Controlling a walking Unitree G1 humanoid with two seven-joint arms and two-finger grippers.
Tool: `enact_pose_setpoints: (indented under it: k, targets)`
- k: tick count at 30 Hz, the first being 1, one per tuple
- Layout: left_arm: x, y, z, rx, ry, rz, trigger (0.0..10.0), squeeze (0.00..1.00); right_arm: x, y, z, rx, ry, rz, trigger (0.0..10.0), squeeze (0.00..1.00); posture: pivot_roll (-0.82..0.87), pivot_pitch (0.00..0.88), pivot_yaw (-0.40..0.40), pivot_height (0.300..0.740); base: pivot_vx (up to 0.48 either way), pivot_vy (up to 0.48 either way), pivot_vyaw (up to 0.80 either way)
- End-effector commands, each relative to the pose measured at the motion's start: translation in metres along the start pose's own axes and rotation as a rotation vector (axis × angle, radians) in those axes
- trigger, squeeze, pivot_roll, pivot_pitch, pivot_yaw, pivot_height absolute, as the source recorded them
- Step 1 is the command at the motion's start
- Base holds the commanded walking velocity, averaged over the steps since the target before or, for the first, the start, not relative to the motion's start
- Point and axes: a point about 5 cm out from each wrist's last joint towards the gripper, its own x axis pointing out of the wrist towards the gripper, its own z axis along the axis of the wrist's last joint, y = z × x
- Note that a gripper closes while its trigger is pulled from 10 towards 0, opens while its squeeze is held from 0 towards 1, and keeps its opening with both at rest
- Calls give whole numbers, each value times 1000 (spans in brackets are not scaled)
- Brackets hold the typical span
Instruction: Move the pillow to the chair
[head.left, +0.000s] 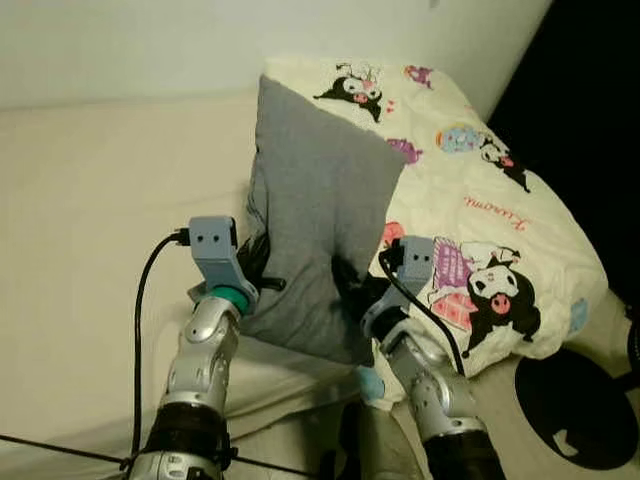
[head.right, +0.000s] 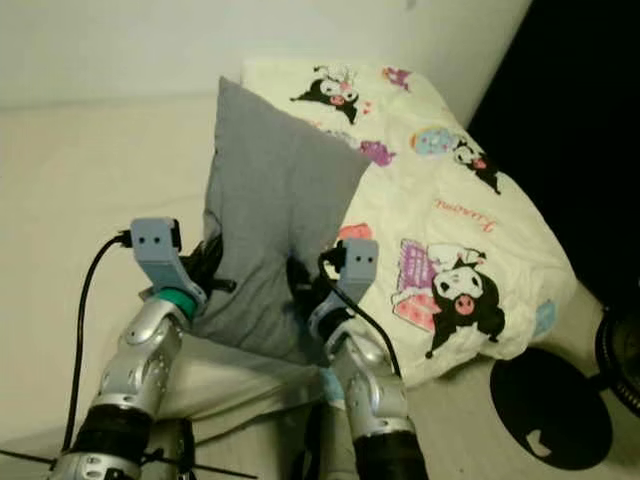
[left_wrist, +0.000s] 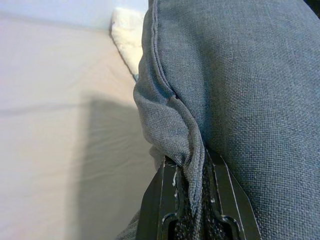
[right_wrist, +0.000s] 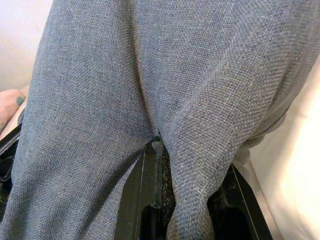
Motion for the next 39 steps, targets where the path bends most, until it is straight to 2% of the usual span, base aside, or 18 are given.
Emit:
enact_pose_setpoints:
  k: [1,10,32,39]
  targets:
    - [3,-24,0,18,-8,-101,10000,0,10,24,2,-12,-11,103,10000,0,-25,0,-13,639,0,0,0]
    - [4,-25,0,11,-1,-106,10000,0,10,23,4,-10,-18,96,10000,0,-36,0,-14,655,0,0,0]
    - [4,-25,-3,12,10,-103,10000,0,8,19,5,-14,-16,81,10000,0,-52,0,-10,655,0,0,0]
    - [4,-26,-2,13,9,-106,10000,0,8,18,6,6,-25,76,10000,0,-50,0,-12,670,0,0,0]
